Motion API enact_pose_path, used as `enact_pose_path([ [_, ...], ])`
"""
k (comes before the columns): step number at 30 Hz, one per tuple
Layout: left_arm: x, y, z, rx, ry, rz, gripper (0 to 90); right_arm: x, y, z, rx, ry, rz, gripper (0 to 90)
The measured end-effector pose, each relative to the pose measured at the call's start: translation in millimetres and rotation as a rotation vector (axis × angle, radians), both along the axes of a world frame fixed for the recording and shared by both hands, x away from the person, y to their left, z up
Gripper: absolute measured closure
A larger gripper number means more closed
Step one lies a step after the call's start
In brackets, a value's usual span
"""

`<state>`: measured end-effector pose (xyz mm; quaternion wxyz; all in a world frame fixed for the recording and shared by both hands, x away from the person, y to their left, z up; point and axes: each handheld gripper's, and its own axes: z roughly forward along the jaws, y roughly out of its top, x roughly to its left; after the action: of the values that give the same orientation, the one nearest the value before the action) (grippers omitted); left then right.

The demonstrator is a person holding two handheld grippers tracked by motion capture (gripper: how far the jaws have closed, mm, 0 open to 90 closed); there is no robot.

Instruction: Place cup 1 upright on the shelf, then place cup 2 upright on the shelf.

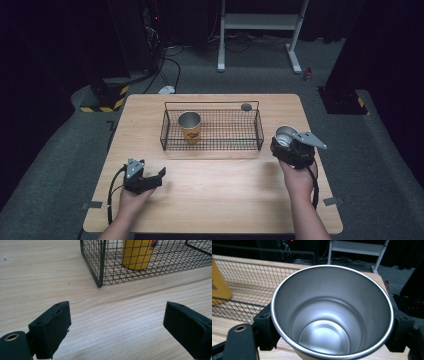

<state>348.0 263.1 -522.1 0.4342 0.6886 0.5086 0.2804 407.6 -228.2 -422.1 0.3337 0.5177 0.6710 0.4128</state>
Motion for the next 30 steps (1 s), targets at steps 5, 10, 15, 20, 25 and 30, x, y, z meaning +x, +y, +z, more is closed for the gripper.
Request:
enact_pose_path([
  [5, 1.1, -1.2, -0.7, 0.002, 0.01, -0.007, 8.6, -0.2, 7.7, 12.9, 0.001, -0.022, 0.02, 18.4],
  [10, 0.8, -1.7, -0.8, 0.014, 0.011, -0.021, 8.8, 1.3, 17.5, 22.7, -0.005, -0.045, 0.038, 18.4],
  [15, 1.1, -2.2, -1.0, 0.011, 0.013, -0.024, 9.2, 3.0, 27.7, 31.0, -0.003, -0.056, 0.053, 18.4],
  [20, 1.1, -2.2, -1.0, 0.01, 0.01, -0.027, 9.3, 6.2, 39.7, 37.7, -0.017, -0.068, 0.078, 18.4],
  [25, 1.0, -2.4, -1.1, 0.007, 0.01, -0.031, 9.6, 9.5, 51.2, 41.8, -0.024, -0.071, 0.097, 18.4],
  [30, 1.1, -1.7, -0.9, 0.005, 0.01, -0.032, 10.0, 13.1, 63.0, 44.0, -0.031, -0.072, 0.112, 18.4],
])
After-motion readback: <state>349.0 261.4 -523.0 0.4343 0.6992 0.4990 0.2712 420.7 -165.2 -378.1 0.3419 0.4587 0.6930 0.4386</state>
